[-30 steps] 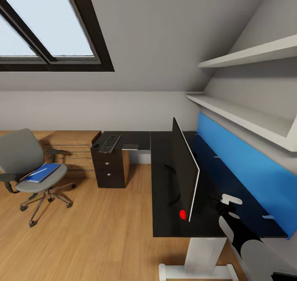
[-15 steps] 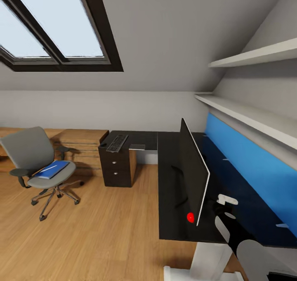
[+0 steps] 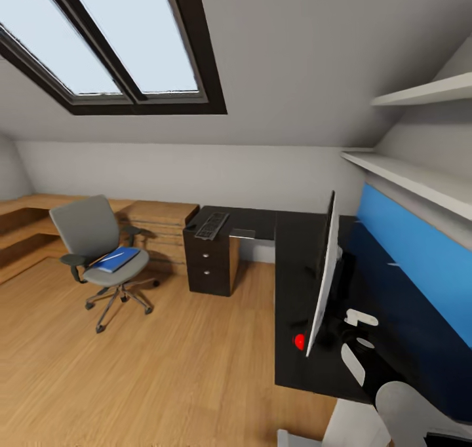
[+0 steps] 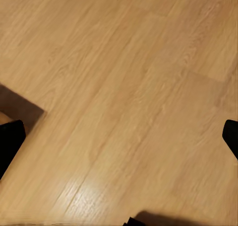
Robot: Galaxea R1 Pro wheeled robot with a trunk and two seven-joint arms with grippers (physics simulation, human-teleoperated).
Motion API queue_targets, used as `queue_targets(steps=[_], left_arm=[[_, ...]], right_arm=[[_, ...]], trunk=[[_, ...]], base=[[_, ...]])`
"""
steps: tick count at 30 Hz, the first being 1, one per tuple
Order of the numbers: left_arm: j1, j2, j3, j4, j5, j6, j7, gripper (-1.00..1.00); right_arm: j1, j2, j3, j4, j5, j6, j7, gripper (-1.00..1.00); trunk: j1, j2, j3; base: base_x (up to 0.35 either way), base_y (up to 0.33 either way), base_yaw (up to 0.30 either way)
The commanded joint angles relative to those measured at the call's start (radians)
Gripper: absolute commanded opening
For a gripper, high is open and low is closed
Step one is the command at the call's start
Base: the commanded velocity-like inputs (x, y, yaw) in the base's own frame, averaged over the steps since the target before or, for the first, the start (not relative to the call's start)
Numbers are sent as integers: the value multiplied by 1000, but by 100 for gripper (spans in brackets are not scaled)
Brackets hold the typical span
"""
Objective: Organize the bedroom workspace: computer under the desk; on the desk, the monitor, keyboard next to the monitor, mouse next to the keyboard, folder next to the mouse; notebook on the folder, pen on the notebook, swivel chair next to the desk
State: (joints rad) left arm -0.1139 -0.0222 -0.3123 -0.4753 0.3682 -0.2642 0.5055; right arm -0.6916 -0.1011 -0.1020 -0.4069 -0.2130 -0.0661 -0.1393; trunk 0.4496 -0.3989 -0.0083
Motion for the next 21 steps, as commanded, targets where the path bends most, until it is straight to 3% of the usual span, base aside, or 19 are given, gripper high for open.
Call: queue_targets(steps=[1,16,21], left_arm=[[-1,1,-8,1,11,-6,5,100],[-1,1,-8,1,11,-6,5,100],[-1,1,-9,26,9,-7,5,100]], right_arm=[[0,0,2,0,-11,-4,0,100],[0,0,2,0,-11,-4,0,100],[0,0,2,0,-11,-4,0,100]], trunk=[[0,-1,-1],[0,-1,-1],[0,-1,-1]], base=[[0,0,275],[1,0,275],[234,0,275]])
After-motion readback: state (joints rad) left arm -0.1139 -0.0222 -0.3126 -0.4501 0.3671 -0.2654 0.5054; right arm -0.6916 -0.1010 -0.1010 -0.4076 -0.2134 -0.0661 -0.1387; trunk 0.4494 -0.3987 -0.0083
